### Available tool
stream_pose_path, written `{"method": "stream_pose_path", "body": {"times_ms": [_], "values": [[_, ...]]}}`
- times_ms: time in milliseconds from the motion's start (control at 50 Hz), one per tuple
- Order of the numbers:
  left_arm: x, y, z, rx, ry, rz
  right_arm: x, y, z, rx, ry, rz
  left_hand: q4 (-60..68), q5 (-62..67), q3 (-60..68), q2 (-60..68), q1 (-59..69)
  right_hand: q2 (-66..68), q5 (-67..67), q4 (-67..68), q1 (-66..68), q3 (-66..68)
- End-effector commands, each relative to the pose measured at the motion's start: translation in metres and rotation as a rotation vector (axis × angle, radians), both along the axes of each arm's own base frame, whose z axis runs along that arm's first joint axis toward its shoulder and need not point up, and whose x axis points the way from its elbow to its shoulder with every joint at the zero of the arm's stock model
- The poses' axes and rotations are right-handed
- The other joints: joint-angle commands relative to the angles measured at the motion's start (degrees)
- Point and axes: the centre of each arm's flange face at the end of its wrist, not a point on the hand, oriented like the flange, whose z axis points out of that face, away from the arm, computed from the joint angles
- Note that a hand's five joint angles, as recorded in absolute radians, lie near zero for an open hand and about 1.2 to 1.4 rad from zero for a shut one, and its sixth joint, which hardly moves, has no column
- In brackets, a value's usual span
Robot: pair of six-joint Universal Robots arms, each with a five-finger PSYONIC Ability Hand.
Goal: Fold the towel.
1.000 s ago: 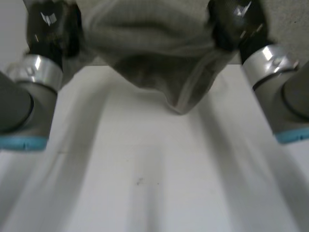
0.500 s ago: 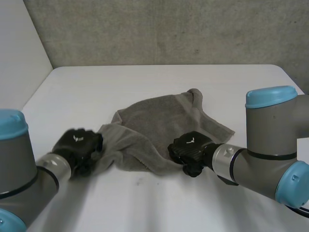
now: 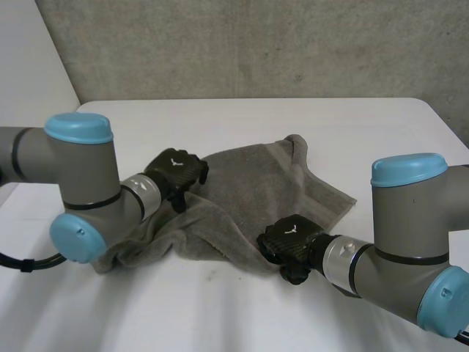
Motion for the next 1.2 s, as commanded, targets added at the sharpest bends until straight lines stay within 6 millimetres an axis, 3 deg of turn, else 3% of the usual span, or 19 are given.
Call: {"method": "stream_pose_path", "body": {"times_ms": [20, 160, 240, 460, 620, 640, 660, 680, 760, 1060, 1200], "values": [[-0.003, -0.009, -0.025, 0.000, -0.071, -0.046, 0.000, 0.000, 0.000, 0.000, 0.000, 0.000, 4.02, 3.99, 3.96, 3.95, 3.61, 12.85, 13.62, 11.56, 24.16, 12.04], [0.001, -0.012, -0.030, 0.003, -0.087, -0.049, 0.001, -0.001, -0.001, -0.015, 0.001, 0.004, 6.20, 6.18, 6.15, 6.14, 5.80, 12.85, 13.62, 11.56, 24.16, 12.04], [0.002, -0.009, -0.037, 0.026, -0.108, -0.068, 0.001, -0.002, 0.000, -0.021, 0.003, 0.006, 26.31, 26.28, 26.25, 26.24, 25.90, 12.85, 13.62, 11.56, 24.16, 12.04], [0.004, -0.007, -0.034, -0.014, -0.169, -0.091, 0.002, -0.008, 0.007, -0.048, -0.011, 0.001, 46.19, 46.16, 46.13, 46.12, 45.78, 12.85, 13.62, 11.56, 24.16, 12.04], [0.006, -0.009, -0.026, -0.036, -0.166, -0.082, 0.002, -0.007, 0.011, -0.056, -0.016, 0.002, 46.22, 46.19, 46.16, 46.15, 45.81, 12.85, 13.62, 11.56, 24.16, 12.04], [0.006, -0.009, -0.025, -0.037, -0.165, -0.082, 0.002, -0.007, 0.011, -0.056, -0.016, 0.002, 19.93, 19.90, 19.87, 19.86, 19.52, 12.85, 13.62, 11.56, 24.16, 12.04], [0.006, -0.009, -0.025, -0.037, -0.165, -0.082, 0.002, -0.007, 0.011, -0.056, -0.016, 0.002, 19.66, 19.64, 19.61, 19.59, 19.26, 12.85, 13.62, 11.56, 24.16, 12.04], [0.006, -0.009, -0.023, -0.042, -0.163, -0.079, 0.002, -0.007, 0.011, -0.055, -0.015, 0.002, 5.67, 5.65, 5.62, 5.60, 5.27, 12.85, 13.62, 11.56, 24.16, 12.04], [0.005, -0.011, -0.020, -0.059, -0.154, -0.080, 0.002, -0.007, 0.010, -0.055, -0.015, 0.002, -1.32, -1.35, -1.38, -1.39, -1.73, 12.85, 13.62, 11.56, 24.16, 12.04], [0.008, -0.025, -0.032, -0.085, -0.157, -0.043, 0.002, -0.006, 0.009, -0.051, -0.013, 0.002, -0.02, -0.04, -0.07, -0.09, -0.43, 12.85, 13.62, 11.56, 24.16, 12.04], [0.014, -0.030, -0.040, -0.084, -0.193, -0.040, 0.002, -0.007, 0.008, -0.048, -0.012, 0.002, 13.07, 13.05, 13.02, 13.00, 12.66, 12.85, 13.62, 11.56, 24.16, 12.04]]}}
